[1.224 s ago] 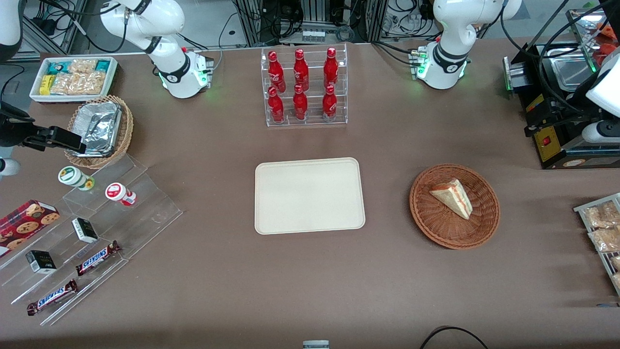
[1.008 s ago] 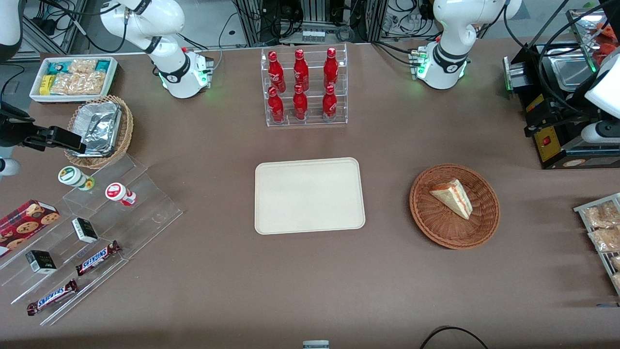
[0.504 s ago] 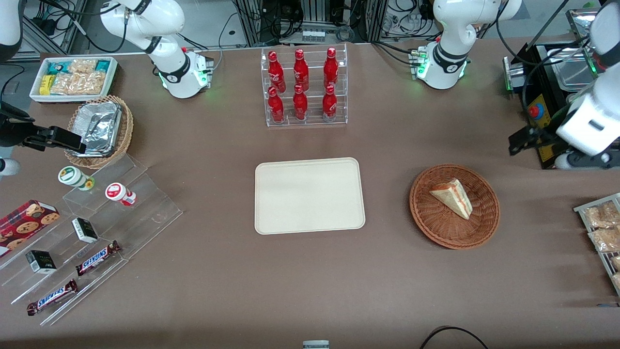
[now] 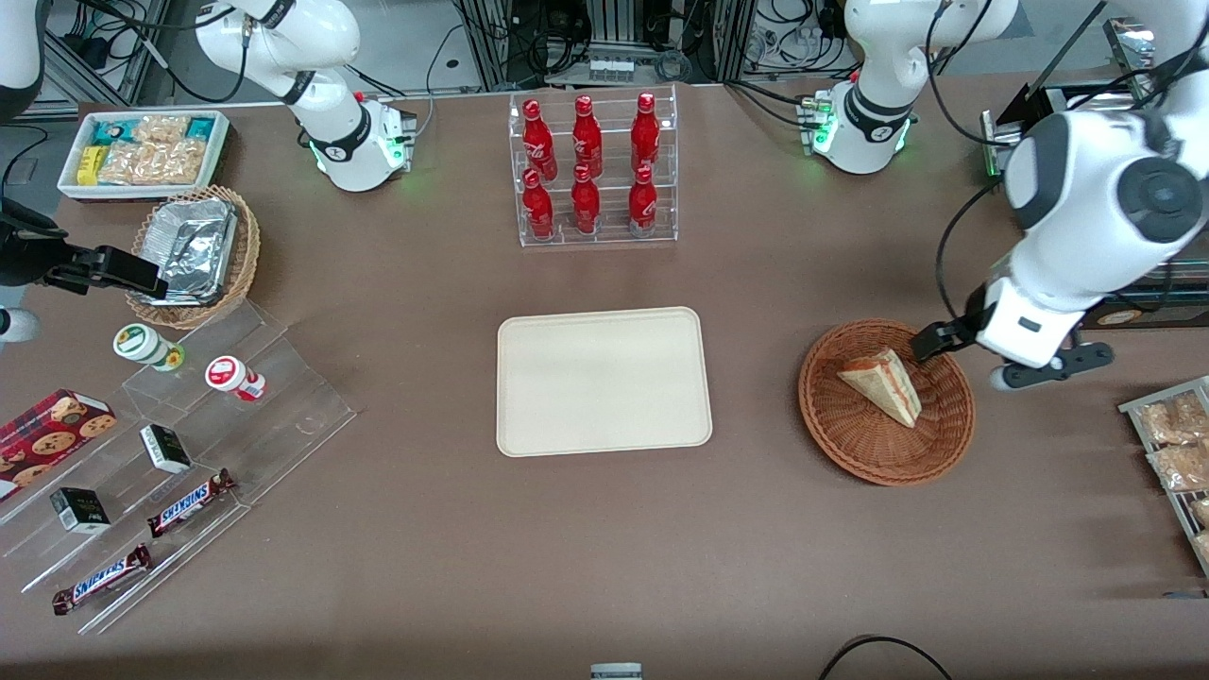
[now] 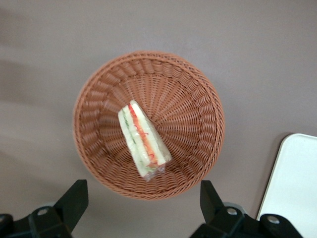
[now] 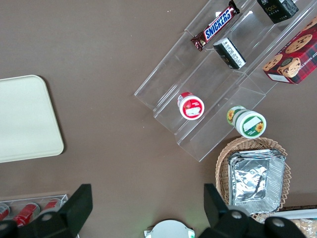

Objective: Place sandwich from basket to tray
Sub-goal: 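Move the left gripper over the wrapped sandwich in the wicker basket, then lower the open left gripper around the sandwich and close it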

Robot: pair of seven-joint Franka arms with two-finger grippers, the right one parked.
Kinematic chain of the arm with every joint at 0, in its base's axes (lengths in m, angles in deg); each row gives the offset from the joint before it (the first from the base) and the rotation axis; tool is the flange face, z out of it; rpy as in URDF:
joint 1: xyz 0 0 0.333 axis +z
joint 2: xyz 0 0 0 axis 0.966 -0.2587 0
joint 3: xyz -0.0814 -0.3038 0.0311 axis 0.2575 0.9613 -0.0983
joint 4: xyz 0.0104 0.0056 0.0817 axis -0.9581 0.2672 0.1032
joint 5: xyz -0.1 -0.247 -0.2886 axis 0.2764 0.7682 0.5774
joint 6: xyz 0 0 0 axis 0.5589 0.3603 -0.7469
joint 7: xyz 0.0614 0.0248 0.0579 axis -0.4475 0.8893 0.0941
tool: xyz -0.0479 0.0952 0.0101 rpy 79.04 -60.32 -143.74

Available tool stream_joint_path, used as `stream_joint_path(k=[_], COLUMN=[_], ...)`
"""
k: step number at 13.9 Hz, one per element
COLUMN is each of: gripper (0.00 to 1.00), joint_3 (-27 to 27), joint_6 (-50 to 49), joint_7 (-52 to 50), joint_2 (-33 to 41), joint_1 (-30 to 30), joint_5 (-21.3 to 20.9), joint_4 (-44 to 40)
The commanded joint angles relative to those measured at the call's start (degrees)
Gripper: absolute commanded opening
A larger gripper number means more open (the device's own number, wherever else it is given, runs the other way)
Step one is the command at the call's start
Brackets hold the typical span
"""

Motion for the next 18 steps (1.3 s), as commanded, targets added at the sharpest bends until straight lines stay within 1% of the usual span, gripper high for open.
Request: stream_joint_path(k=[1, 2, 3, 6, 11, 14, 18], gripper=[1.0, 1.0, 1.0, 1.0, 1.0, 1.0, 1.0], joint_3=[-0.16, -0.07, -0.15, -0.16, -0.24, -0.42, -0.42], joint_6=[7.09, 8.86, 11.66, 15.54, 25.21, 31.01, 34.88], joint_7=[-9.23, -12.84, -13.4, -14.11, -17.1, -17.19, -19.55], joint_2=[2.12, 2.12, 2.21, 2.12, 0.1, -1.57, -4.29], joint_1=[-0.73, -0.73, -0.73, -0.47, -0.11, -0.02, -0.37], joint_5=[-0.82, -0.82, -0.82, -0.73, -0.73, -0.2, -0.11], joint_4=[7.77, 9.89, 11.91, 15.35, 20.88, 23.35, 23.97])
